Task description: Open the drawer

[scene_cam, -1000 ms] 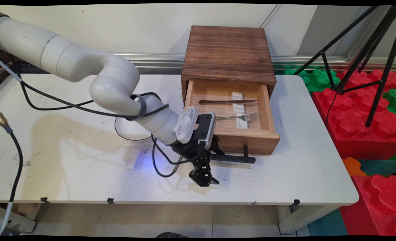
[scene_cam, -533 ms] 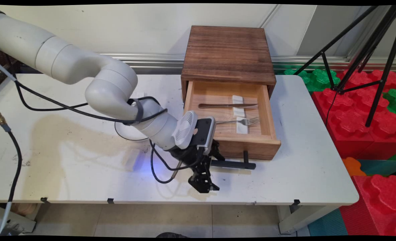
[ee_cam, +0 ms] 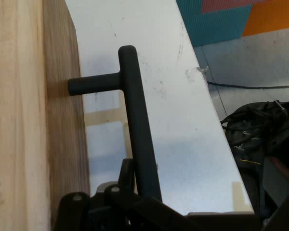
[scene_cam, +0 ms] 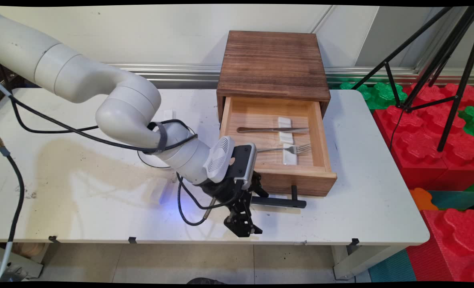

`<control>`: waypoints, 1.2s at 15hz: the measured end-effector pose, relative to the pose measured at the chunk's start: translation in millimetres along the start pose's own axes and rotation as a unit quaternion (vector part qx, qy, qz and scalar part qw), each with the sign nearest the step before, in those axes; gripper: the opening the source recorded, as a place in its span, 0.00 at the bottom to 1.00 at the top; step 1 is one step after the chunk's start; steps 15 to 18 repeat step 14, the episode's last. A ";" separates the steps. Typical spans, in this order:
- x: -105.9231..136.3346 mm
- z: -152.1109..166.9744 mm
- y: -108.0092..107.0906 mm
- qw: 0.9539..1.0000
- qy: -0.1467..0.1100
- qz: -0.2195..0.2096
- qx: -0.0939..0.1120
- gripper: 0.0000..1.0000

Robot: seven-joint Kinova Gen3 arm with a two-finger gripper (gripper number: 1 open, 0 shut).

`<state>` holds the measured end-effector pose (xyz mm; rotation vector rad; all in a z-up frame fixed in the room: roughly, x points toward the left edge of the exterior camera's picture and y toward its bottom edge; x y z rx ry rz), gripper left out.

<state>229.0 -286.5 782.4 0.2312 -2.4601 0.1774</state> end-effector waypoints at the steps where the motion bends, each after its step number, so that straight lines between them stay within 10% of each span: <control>1: -0.4 -0.4 1.4 1.000 0.000 -0.003 0.000 1.00; 18: -4.4 -3.3 15.1 1.000 0.006 -0.028 -0.008 1.00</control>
